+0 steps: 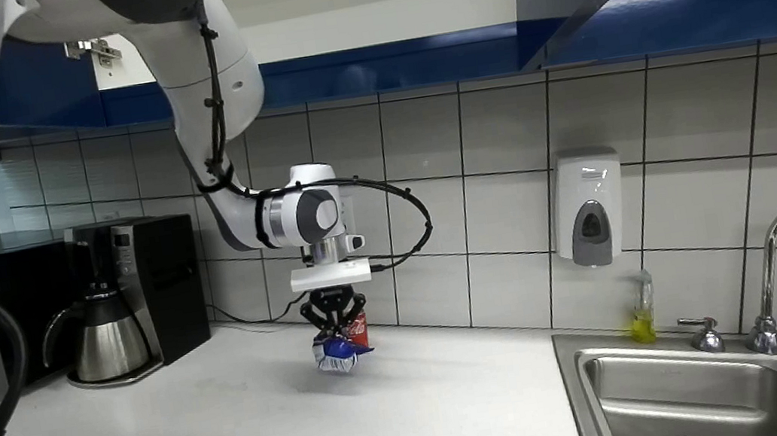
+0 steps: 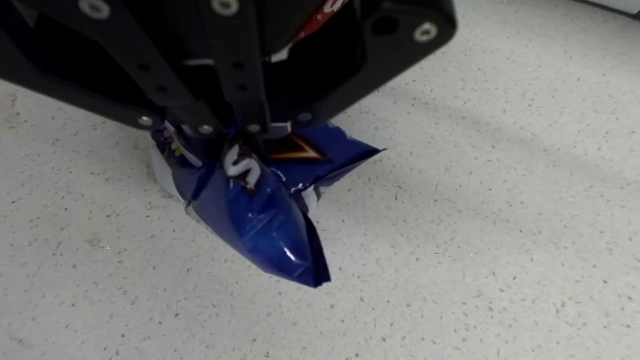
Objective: Put the blue packet in the open upper cabinet.
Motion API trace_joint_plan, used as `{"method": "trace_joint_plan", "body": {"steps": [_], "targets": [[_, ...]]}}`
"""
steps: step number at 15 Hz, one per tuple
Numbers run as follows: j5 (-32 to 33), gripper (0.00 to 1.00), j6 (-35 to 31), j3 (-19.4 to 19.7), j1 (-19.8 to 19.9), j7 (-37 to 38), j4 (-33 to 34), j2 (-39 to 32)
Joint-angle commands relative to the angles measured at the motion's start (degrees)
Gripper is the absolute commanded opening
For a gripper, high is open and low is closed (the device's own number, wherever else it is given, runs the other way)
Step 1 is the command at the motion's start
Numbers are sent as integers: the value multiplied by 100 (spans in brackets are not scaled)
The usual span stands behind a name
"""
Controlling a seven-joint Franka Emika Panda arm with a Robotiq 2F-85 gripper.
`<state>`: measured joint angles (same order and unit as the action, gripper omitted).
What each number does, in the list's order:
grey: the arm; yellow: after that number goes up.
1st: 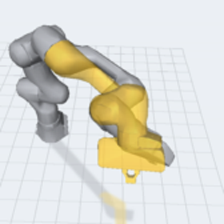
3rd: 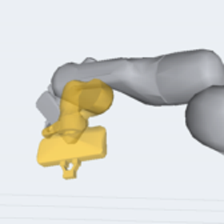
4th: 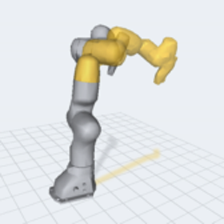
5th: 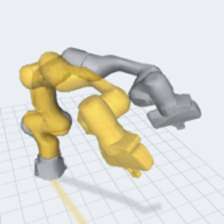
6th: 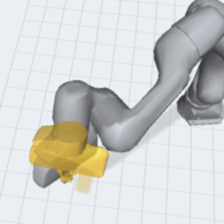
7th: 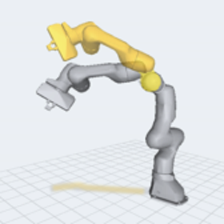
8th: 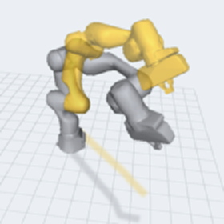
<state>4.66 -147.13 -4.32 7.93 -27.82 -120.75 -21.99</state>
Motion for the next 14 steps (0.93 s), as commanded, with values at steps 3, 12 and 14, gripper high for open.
{"method": "trace_joint_plan", "body": {"steps": [3, 12, 14], "targets": [[-172, 1, 556, -48, 11, -246, -385, 693], [-549, 1, 963, 3, -263, -222, -1376, 1838], [-613, 1, 1129, 23, -369, -207, -1575, 2142]]}}
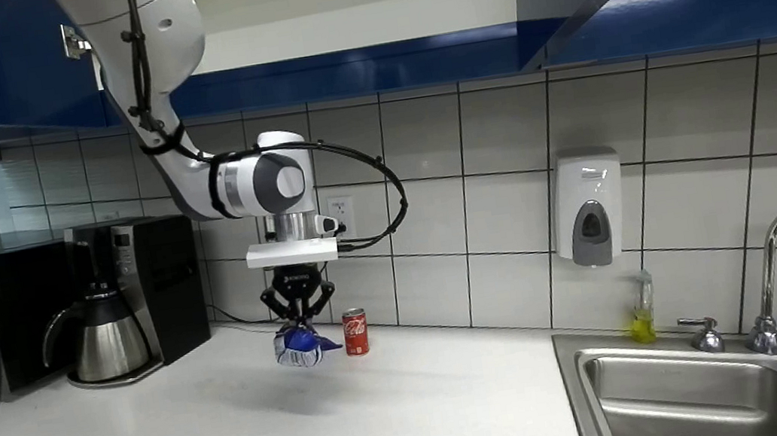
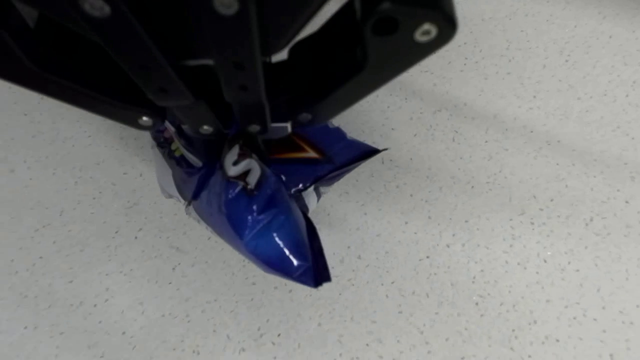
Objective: Put the blue packet in the open upper cabinet.
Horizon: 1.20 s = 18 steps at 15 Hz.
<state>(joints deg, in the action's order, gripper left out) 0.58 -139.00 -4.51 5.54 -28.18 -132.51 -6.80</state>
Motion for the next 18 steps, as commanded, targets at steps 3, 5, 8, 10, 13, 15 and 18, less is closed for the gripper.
{"method": "trace_joint_plan", "body": {"steps": [3, 5, 8, 10, 13, 15, 18], "targets": [[-373, 1, 593, 77, -305, -142, -672, 1104], [-449, 1, 811, 107, -437, -95, -832, 1432], [-465, 1, 1174, 175, -629, -48, -1030, 1920], [-453, 1, 1425, 223, -752, -7, -1164, 2247], [-469, 1, 1826, 282, -933, 77, -1355, 2712], [-507, 1, 2091, 308, -1054, 140, -1479, 3015], [-572, 1, 2455, 322, -1222, 255, -1613, 3431]]}}
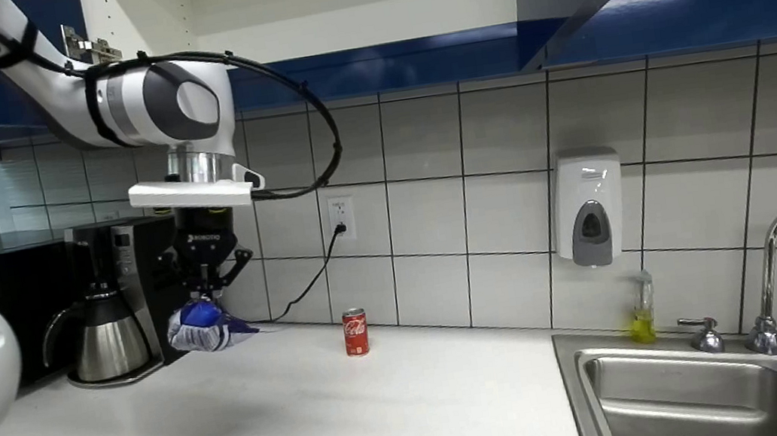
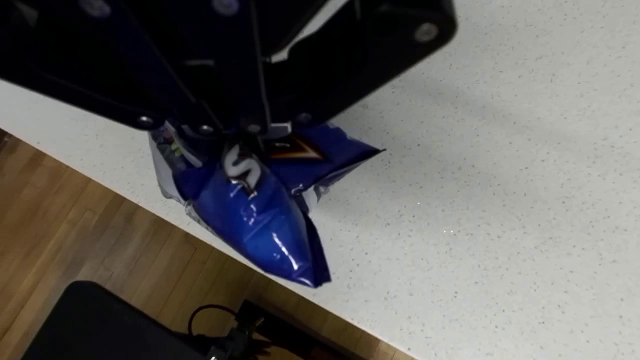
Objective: Put the blue packet in the open upper cabinet.
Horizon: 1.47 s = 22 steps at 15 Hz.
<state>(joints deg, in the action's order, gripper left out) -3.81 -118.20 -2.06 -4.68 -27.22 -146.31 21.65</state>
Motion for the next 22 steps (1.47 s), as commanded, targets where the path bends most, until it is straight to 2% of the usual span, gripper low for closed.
{"method": "trace_joint_plan", "body": {"steps": [1, 9, 16, 22], "targets": [[-168, 1, 487, 72, -250, 205, -270, 709], [-122, 1, 982, 79, -399, 516, -275, 1312], [-148, 1, 1294, 196, -387, 497, 49, 1375], [-84, 1, 1436, 242, -352, 496, 605, 1232]]}}
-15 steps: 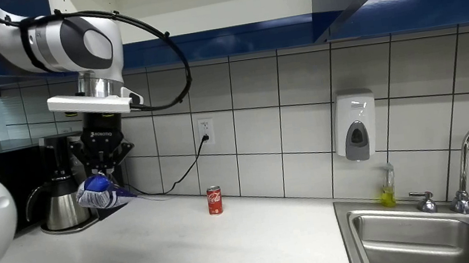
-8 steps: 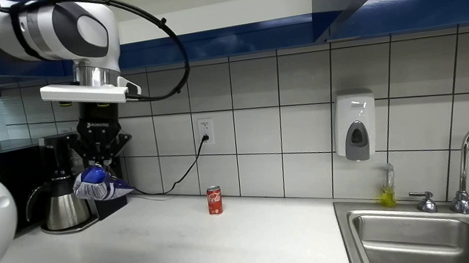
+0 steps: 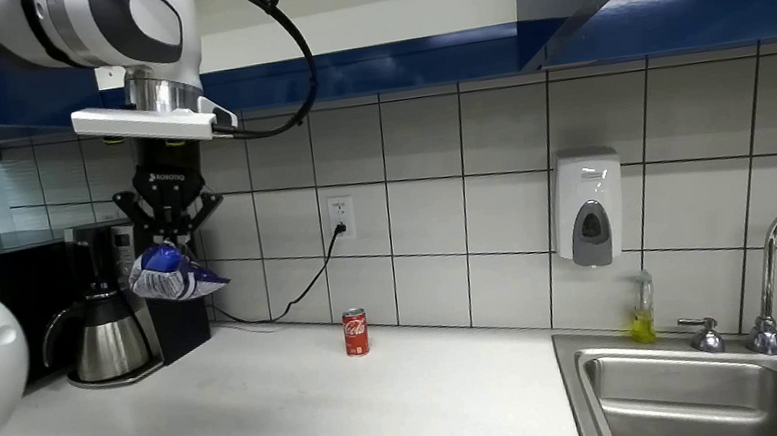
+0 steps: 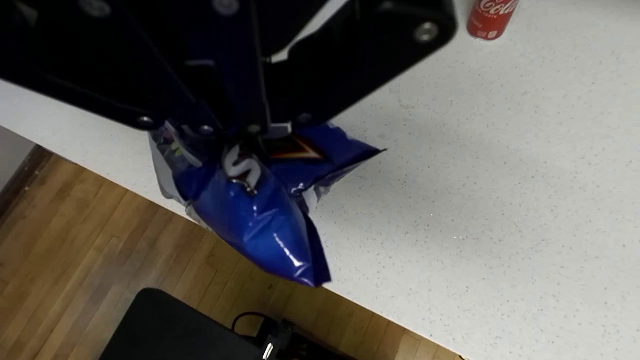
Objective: Put the blue packet in the open upper cabinet.
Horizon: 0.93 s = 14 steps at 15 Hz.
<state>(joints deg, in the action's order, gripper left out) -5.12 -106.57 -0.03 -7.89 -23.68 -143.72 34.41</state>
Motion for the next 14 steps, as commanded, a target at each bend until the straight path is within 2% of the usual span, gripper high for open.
{"method": "trace_joint_plan", "body": {"steps": [1, 14], "targets": [[65, 1, 289, 35, -28, 145, 435, -69], [71, 1, 923, -76, -44, 270, 1645, -270]]}}
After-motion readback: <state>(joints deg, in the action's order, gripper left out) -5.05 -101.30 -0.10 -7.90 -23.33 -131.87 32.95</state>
